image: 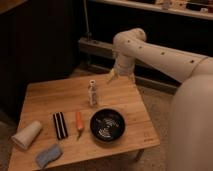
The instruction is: Move the arm in a circular motion
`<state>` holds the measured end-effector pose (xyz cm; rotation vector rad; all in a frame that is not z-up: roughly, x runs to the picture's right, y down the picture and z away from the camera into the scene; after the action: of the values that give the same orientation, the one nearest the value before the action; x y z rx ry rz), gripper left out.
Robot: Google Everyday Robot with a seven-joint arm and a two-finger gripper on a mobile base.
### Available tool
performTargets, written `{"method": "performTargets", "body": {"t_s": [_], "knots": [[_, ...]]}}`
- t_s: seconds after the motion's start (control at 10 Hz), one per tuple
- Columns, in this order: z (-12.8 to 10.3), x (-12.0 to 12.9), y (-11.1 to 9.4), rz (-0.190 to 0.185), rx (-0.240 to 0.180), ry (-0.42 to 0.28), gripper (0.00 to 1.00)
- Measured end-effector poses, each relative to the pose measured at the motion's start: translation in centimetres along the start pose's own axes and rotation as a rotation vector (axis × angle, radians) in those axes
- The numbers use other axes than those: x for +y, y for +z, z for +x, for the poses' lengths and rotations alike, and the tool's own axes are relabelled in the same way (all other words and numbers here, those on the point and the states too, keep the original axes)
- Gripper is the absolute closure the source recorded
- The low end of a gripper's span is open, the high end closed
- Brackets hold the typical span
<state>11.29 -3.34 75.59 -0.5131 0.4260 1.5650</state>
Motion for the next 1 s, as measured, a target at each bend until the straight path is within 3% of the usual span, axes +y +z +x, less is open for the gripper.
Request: {"method": "performTargets", "body": {"t_s": [0.4,0.6,0.9,1.0], "knots": [[4.2,-8.7,-0.4,0.023,-0.005,0.118,0.2],[7.5,-11.2,-1.1,0.032,-0.013,0.142,0.2],[13.3,-10.4,-1.5,0.033,-0.014,0.129,0.2],[16.2,-9.8,-1.1,0.031,-0.004,0.113,0.2]]}}
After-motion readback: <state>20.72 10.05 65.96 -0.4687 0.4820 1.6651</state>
